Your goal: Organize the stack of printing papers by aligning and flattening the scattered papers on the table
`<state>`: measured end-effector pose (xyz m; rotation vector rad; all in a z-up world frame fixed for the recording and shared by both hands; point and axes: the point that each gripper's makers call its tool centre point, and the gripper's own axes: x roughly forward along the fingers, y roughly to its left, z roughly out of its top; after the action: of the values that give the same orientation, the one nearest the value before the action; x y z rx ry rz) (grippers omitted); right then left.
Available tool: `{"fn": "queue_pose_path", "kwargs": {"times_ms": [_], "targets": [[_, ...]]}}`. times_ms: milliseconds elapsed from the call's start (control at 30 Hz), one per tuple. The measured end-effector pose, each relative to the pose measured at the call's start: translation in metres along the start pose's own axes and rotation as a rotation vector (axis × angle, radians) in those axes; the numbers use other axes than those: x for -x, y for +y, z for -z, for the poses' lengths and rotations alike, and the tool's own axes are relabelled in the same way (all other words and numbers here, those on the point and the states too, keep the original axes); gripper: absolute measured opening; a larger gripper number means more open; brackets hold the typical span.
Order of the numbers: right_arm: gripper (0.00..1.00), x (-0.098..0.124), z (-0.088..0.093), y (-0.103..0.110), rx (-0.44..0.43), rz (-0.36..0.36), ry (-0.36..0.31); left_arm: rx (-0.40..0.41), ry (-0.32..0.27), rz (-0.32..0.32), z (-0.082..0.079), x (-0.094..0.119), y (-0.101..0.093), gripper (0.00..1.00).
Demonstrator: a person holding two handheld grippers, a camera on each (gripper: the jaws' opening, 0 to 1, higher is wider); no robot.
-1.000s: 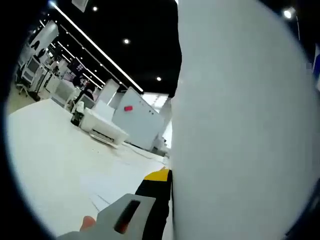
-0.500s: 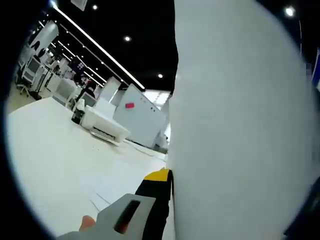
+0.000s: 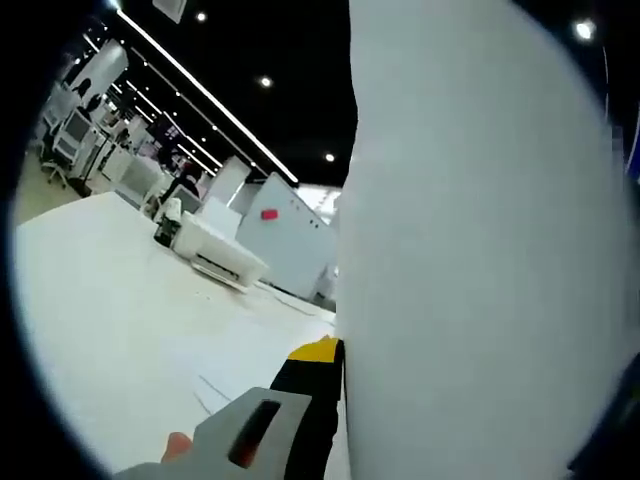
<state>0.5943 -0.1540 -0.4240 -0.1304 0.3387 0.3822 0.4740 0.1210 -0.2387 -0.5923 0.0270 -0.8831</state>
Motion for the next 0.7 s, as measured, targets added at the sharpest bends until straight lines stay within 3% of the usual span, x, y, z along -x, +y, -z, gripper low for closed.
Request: {"fn": "queue_pose_path", "kwargs": {"times_ms": [700], "targets": [[0.8, 0.0011, -0.0045, 0.0038, -0.032, -0.023, -0.025, 0.003, 0.003, 0.007, -0.0021, -0.0006, -0.0003, 0.06]]}}
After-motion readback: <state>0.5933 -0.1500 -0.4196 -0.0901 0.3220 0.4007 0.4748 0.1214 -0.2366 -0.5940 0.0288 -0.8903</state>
